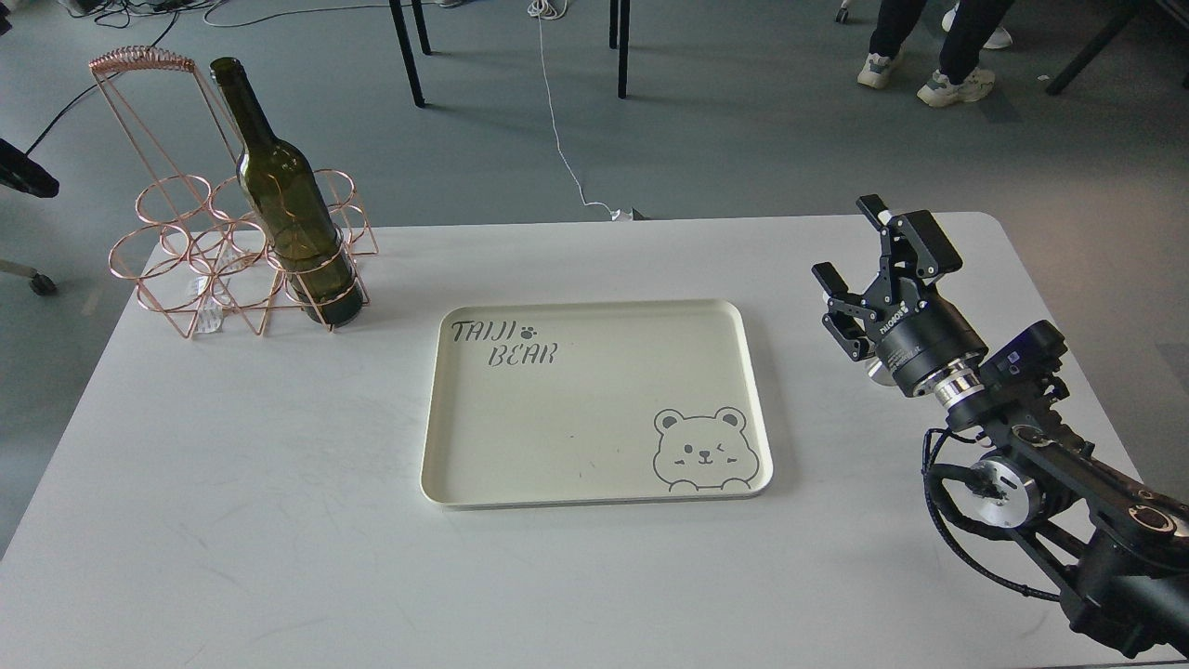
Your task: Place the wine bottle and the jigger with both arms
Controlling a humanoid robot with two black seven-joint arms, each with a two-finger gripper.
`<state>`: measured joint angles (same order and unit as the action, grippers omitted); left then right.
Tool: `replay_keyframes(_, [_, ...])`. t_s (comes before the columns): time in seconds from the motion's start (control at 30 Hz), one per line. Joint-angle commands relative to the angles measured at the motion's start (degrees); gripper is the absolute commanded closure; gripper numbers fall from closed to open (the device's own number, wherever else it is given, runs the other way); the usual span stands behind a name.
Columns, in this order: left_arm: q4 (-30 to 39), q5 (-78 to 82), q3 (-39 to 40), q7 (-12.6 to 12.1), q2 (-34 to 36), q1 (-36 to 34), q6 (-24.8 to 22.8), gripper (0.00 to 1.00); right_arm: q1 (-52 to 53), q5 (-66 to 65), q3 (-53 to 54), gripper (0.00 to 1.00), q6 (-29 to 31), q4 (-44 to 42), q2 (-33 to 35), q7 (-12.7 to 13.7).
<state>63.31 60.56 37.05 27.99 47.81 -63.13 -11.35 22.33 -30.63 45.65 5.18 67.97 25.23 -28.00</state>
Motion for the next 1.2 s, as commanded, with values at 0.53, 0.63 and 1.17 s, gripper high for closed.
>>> replay_keyframes(0.53, [11.9, -25.6, 19.8, -0.3, -23.8, 42.6, -3.0, 0.0, -0.3, 0.7, 2.4, 0.01, -0.3, -0.3, -1.8, 0.0])
replay_keyframes(0.63, [11.5, -25.4, 21.5, -0.2, -27.0, 48.6, -3.0, 0.0, -1.8, 0.7, 4.4, 0.01, -0.3, -0.3, -2.0, 0.0])
replay_keyframes(1.17, [10.3, -25.4, 24.1, -0.6, -29.4, 57.3, -5.5, 0.0, -3.7, 0.7, 3.1, 0.01, 0.4, 0.1, -4.5, 0.0])
